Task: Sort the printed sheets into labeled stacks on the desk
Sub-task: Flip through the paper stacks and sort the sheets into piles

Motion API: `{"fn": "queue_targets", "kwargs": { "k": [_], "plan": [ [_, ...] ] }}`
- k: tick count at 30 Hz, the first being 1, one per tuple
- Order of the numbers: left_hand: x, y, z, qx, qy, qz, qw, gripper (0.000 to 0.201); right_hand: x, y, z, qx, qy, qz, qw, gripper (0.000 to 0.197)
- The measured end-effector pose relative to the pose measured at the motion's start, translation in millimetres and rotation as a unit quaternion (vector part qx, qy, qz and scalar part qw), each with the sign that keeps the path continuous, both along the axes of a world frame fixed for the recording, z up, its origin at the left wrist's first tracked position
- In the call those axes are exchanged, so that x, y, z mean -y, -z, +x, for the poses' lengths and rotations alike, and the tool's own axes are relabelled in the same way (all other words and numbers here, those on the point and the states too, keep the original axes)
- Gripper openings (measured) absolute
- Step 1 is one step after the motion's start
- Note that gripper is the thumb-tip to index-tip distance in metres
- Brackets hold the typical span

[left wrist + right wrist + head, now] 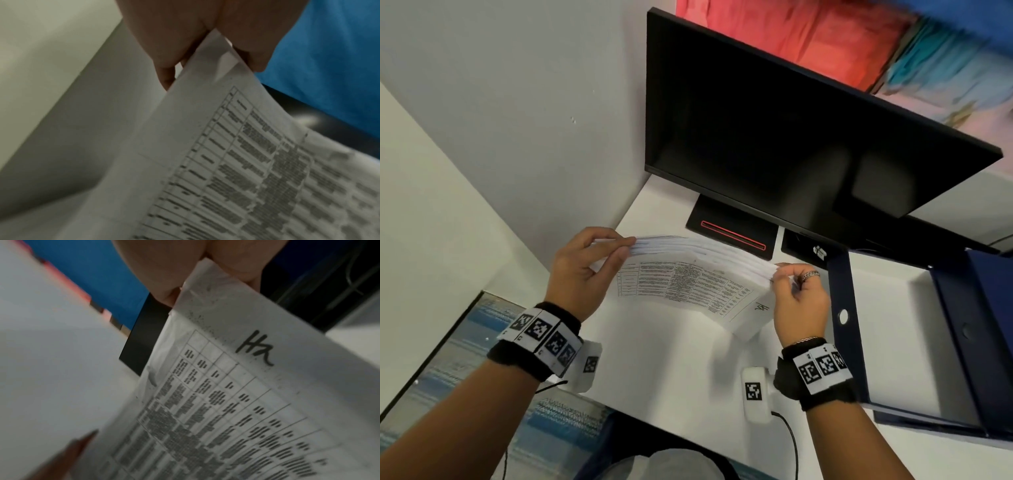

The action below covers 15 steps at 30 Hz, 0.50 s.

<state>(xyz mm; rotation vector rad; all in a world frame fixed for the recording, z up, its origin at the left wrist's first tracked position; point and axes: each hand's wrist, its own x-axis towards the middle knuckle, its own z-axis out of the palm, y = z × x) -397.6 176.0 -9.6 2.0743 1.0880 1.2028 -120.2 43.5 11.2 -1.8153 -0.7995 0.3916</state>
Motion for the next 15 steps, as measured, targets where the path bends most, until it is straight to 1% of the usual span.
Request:
{"fn": "queue_targets", "kwargs": {
  "k": [3, 5, 7, 11, 12, 13, 14, 15],
  "plan": [
    [0, -6, 5, 0.042, -0.020, -0.040, 0.998, 0.012, -1, 0, 0, -0.008, 0.020, 0.012, 1.000, 0.012],
    [-2, -7, 7, 0.062, -0.026, -0.049, 0.997, 0.010, -3, 0, 0, -0.011, 0.011, 0.019, 1.000, 0.018],
    [-4, -8, 8, 0.066, -0.025, -0.052, 0.996, 0.007, -4, 2, 1, -0.014, 0.009, 0.013, 1.000, 0.022],
    [-7, -7, 9, 0.058, -0.023, -0.062, 0.996, 0.006, -4, 1, 1, -0.026, 0.042, 0.012, 0.999, 0.019],
    [-8, -8, 9, 0.056, -0.020, -0.063, 0.996, 0.009, -3, -2, 0, -0.037, 0.028, 0.020, 0.999, 0.022],
    [-8, -8, 9, 0.054, -0.016, -0.067, 0.996, 0.013, -2, -3, -1, -0.046, 0.004, 0.022, 0.999, 0.030],
    [-9, -8, 9, 0.051, -0.011, -0.076, 0.996, 0.017, -1, -4, -2, -0.042, -0.026, 0.010, 0.999, 0.042],
    [-10, -7, 8, 0.045, -0.009, -0.087, 0.995, 0.023, -1, -5, -2, -0.020, -0.052, -0.018, 0.998, 0.053]
  ]
}}
